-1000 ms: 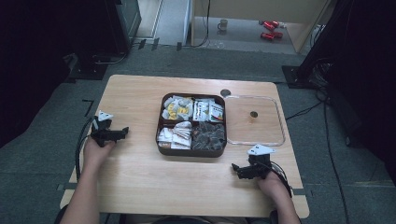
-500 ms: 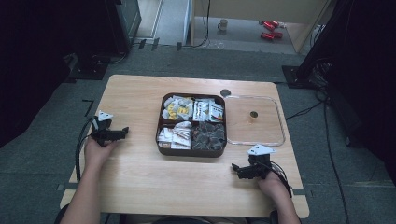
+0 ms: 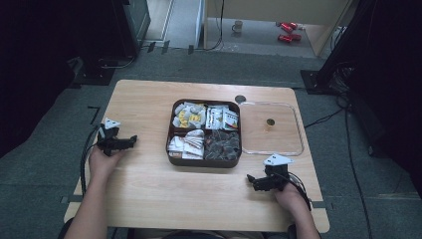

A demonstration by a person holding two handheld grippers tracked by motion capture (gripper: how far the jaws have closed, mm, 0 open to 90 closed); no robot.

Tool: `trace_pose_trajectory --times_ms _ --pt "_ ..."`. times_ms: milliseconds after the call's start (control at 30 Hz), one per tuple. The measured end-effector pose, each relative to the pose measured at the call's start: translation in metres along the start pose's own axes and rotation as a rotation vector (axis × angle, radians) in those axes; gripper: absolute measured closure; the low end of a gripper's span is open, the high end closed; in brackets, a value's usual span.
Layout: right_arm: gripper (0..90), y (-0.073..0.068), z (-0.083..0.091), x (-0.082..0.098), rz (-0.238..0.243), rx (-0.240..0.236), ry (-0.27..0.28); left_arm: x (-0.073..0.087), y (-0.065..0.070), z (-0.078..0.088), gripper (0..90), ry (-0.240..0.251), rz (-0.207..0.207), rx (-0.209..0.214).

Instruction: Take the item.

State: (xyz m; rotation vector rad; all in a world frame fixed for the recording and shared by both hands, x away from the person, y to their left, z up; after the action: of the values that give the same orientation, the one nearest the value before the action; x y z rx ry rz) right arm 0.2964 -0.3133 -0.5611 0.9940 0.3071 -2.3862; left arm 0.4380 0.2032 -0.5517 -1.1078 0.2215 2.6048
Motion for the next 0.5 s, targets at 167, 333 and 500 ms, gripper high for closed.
trace_pose_trajectory --times_ms 167,333,500 --pt "0.0 0.0000 0.0000 0.0000 0.001 0.000 0.000 0.0000 0.0004 0.0000 11.4 0.000 0.003 -0.002" --pt "0.0 0.0000 0.0000 0.0000 0.000 0.000 0.000 -0.0004 0.0009 0.0001 11.5 -0.006 0.004 -0.004" --pt "0.0 0.0000 0.0000 0.0000 0.000 0.000 0.000 -0.0024 0.0002 0.0040 15.9 -0.056 0.016 -0.018"
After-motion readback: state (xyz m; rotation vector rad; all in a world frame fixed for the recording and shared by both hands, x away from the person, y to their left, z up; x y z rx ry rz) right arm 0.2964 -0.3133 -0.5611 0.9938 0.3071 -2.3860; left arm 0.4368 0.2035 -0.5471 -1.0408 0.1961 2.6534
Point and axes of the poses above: each handheld gripper's, and its own axes: z roughly backward along the jaws, x roughly out of its underside, y roughly to its right, the point moved 5 cm from there along -z, roughly forward along the jaws, and after that the axes turned 2 degrees about z, right-handed, at the moved point
